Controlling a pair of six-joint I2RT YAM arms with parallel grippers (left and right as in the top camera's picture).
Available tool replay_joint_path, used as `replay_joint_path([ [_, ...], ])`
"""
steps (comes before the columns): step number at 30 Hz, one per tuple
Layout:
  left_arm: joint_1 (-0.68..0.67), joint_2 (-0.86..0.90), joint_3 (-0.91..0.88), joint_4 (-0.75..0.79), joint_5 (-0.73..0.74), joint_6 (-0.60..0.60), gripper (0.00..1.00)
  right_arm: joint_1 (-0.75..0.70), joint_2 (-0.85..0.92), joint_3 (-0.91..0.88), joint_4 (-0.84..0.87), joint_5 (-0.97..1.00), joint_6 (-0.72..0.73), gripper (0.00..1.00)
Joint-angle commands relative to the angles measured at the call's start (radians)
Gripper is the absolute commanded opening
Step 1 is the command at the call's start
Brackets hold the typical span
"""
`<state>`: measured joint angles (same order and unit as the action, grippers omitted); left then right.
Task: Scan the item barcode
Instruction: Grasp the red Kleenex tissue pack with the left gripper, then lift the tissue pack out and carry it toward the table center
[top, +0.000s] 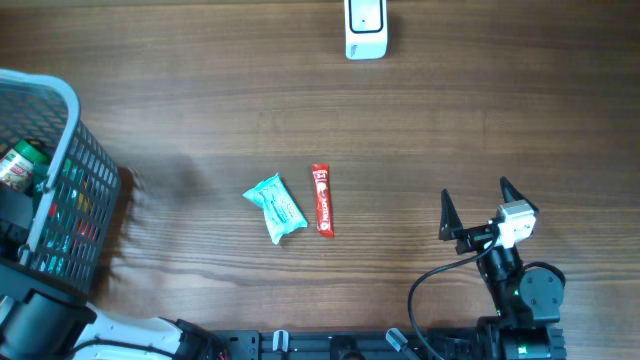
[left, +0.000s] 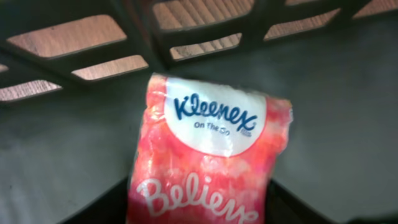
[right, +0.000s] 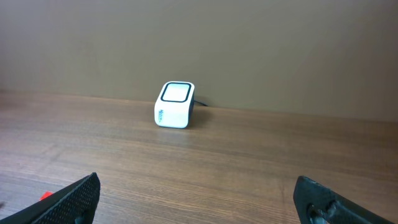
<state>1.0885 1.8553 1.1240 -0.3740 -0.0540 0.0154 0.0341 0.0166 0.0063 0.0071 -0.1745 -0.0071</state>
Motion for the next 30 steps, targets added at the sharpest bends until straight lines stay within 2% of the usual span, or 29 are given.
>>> replay_joint_path([
  [1,0.0,-0.012,0.0,0.005,0.035,0.003,0.47,0.004,-0.005,-0.001,0.003,0.018,-0.017,1.0],
  [3,0.0,-0.054,0.011,0.005,0.057,-0.018,0.41,0.004,-0.005,-0.001,0.003,0.018,-0.017,1.0],
  [5,0.0,-0.109,0.024,0.005,0.072,-0.054,0.39,0.004,-0.005,-0.001,0.003,0.018,-0.017,1.0],
  [10,0.0,-0.289,0.037,0.006,0.178,-0.058,0.36,0.004,-0.005,-0.001,0.003,0.018,-0.017,0.99],
  [12,0.0,-0.364,0.037,0.006,0.192,-0.106,0.36,0.004,-0.005,-0.001,0.003,0.018,-0.017,1.0],
  [14,0.0,-0.437,0.037,0.006,0.212,-0.216,0.37,0.004,-0.005,-0.001,0.003,0.018,-0.016,1.0],
  [16,-0.004,-0.499,0.037,0.011,0.306,-0.288,0.38,0.004,-0.005,-0.001,0.003,0.018,-0.017,1.0],
  [19,-0.035,-0.596,0.037,0.054,0.567,-0.354,0.39,0.004,-0.005,-0.001,0.003,0.018,-0.017,1.0],
  [22,-0.112,-0.694,0.037,0.084,0.732,-0.446,0.4,0.004,-0.005,-0.001,0.003,0.018,-0.017,1.0],
  [24,-0.19,-0.748,0.037,0.085,0.787,-0.454,0.4,0.004,-0.005,-0.001,0.003,0.018,-0.017,1.0],
  [30,-0.515,-0.859,0.037,0.079,0.793,-0.448,0.41,0.004,-0.005,-0.001,0.003,0.018,-0.017,1.0],
])
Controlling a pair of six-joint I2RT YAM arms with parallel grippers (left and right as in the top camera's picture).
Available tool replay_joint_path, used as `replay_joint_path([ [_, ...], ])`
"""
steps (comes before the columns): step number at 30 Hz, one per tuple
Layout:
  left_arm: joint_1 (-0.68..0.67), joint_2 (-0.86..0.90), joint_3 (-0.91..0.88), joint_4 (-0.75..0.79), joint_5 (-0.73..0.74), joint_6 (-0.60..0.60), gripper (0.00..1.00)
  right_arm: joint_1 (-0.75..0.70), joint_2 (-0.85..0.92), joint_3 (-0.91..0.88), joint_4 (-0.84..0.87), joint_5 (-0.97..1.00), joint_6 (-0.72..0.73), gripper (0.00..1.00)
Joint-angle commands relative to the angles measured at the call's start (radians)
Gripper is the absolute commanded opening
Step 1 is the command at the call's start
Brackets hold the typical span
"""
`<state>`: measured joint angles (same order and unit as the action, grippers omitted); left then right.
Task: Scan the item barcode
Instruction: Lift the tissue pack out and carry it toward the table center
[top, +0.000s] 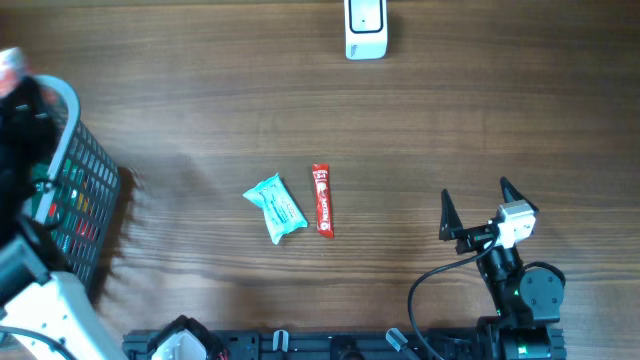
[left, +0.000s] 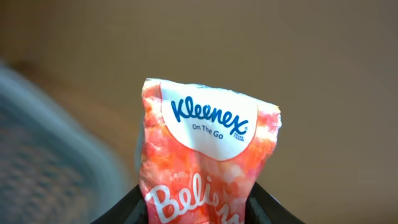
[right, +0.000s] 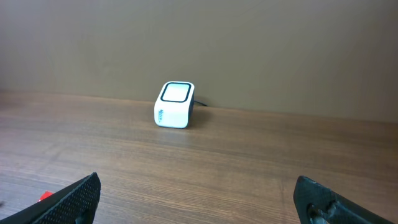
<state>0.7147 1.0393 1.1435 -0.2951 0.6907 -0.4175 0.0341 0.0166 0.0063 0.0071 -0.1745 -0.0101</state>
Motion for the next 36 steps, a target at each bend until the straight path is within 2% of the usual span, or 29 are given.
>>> replay_joint_path([
  [1,-0.2,-0.05,0.017,-0.001,0.048,-0.008,0.41,0.004,-0.005,-0.001,0.003,0.018,-0.014,1.0],
  [5,-0.425,-0.048,0.017,-0.043,-0.031,0.005,0.41,0.004,-0.005,-0.001,0.003,0.018,-0.014,1.0],
  [13,-0.756,-0.002,0.017,-0.185,-0.239,0.114,0.41,0.004,-0.005,-0.001,0.003,0.018,-0.013,1.0],
  [17,-0.953,0.078,0.017,-0.255,-0.409,0.127,0.41,0.004,-0.005,-0.001,0.003,0.018,-0.014,1.0],
  [22,-1.155,0.22,0.017,-0.257,-0.531,0.126,0.41,0.004,-0.005,-0.001,0.003,0.018,-0.014,1.0],
  [26,-1.264,0.351,0.017,-0.239,-0.607,0.126,0.42,0.004,-0.005,-0.001,0.003,0.018,-0.014,1.0],
  [36,-1.45,0.718,0.017,-0.089,-0.61,0.061,0.44,0.004,-0.005,-0.001,0.003,0.018,-0.013,1.0],
])
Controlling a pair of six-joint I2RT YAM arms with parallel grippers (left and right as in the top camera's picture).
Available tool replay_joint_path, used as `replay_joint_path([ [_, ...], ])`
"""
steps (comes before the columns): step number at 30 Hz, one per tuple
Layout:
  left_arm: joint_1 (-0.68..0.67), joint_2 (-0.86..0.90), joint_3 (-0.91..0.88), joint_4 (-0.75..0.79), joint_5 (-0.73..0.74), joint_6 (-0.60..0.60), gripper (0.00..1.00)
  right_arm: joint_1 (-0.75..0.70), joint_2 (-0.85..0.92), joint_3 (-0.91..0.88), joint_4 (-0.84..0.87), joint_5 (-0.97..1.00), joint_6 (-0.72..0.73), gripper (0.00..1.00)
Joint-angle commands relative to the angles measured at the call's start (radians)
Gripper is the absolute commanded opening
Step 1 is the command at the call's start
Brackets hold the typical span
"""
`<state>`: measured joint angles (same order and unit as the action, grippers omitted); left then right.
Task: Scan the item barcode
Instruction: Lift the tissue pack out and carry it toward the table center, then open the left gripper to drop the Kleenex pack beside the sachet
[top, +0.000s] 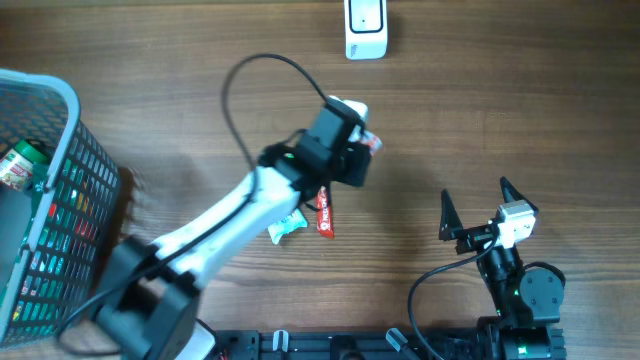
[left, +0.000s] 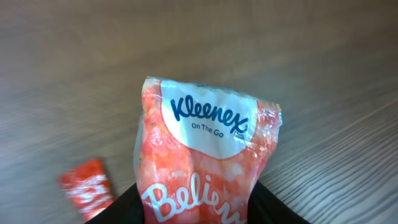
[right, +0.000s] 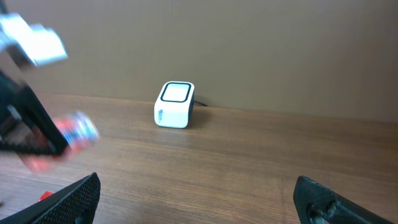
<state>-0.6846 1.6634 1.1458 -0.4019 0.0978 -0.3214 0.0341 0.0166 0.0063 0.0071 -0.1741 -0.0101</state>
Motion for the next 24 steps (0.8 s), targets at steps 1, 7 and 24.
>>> replay_joint_path([
  [1,-0.066,0.13,0.015,0.018,-0.017,-0.035,0.44,0.004,-0.005,-0.001,0.003,0.018,-0.014,1.0],
  [7,-0.111,0.21,0.015,0.005,-0.01,-0.057,0.76,0.004,-0.005,-0.001,0.003,0.018,-0.014,1.0],
  [24,-0.069,-0.168,0.015,-0.119,-0.291,0.051,1.0,0.004,-0.005,-0.001,0.003,0.018,-0.013,1.0],
])
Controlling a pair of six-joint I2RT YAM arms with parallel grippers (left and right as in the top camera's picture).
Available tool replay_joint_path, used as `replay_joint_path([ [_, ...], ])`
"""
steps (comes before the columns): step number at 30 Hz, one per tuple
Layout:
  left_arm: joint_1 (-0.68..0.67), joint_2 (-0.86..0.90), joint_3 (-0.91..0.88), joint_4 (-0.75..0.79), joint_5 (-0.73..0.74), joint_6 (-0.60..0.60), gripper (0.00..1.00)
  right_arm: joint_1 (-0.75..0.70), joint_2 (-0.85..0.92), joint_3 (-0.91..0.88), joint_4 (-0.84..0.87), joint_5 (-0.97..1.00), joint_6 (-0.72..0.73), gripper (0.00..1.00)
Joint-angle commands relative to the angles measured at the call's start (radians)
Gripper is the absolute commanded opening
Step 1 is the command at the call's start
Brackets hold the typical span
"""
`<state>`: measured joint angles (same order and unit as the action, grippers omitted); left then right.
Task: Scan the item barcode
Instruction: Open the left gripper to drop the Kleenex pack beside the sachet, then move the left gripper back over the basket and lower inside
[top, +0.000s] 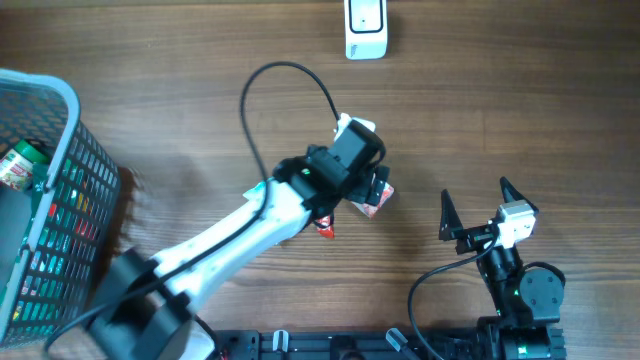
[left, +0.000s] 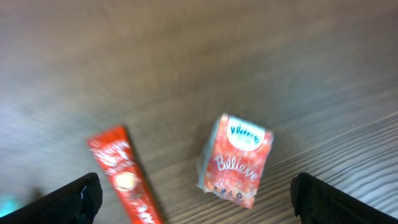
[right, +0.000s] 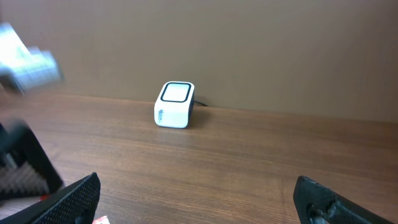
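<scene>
A pink Kleenex tissue pack (left: 239, 160) lies on the wooden table, apart from both fingers of my left gripper (left: 199, 205), which is open above it. In the overhead view the pack (top: 377, 201) sits just right of a red stick sachet (top: 324, 225), under my left gripper (top: 362, 181). The white barcode scanner (top: 365, 28) stands at the far edge, also seen from the right wrist as the scanner (right: 175, 104). My right gripper (top: 475, 215) rests open and empty at the near right.
A grey mesh basket (top: 62, 140) with several items stands at the left edge. A teal packet (top: 258, 188) lies left of the red sachet (left: 124, 180), mostly under my left arm. A black cable loops over the table's middle.
My left gripper was shut on the Kleenex pack above the table by the red sachet. It is now open, and the pack lies on the table right of the sachet.
My left gripper held the Kleenex pack inside the basket, then held it above the basket's rim. It then held the pack over the middle of the table. Now the pack lies let go beside the red sachet. The right arm stayed still throughout.
</scene>
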<state>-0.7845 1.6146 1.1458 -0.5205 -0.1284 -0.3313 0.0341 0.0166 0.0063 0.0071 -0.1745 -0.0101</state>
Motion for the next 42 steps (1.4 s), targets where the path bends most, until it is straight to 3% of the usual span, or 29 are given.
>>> replay_joint_path([
  [1,0.047,-0.171,0.015,-0.001,-0.068,0.066,1.0,0.004,-0.005,-0.001,0.003,0.018,-0.014,1.0],
  [12,0.354,-0.533,0.045,-0.128,-0.068,0.066,1.0,0.004,-0.005,-0.001,0.003,0.018,-0.014,1.0],
  [21,0.636,-0.639,0.132,-0.281,-0.068,0.062,1.0,0.004,-0.005,-0.001,0.003,0.018,-0.014,1.0],
  [30,0.761,-0.64,0.154,-0.327,-0.063,0.005,1.0,0.004,-0.005,-0.001,0.003,0.018,-0.013,1.0],
  [42,0.837,-0.632,0.365,-0.417,-0.068,0.01,1.0,0.004,-0.005,-0.001,0.003,0.018,-0.014,1.0],
])
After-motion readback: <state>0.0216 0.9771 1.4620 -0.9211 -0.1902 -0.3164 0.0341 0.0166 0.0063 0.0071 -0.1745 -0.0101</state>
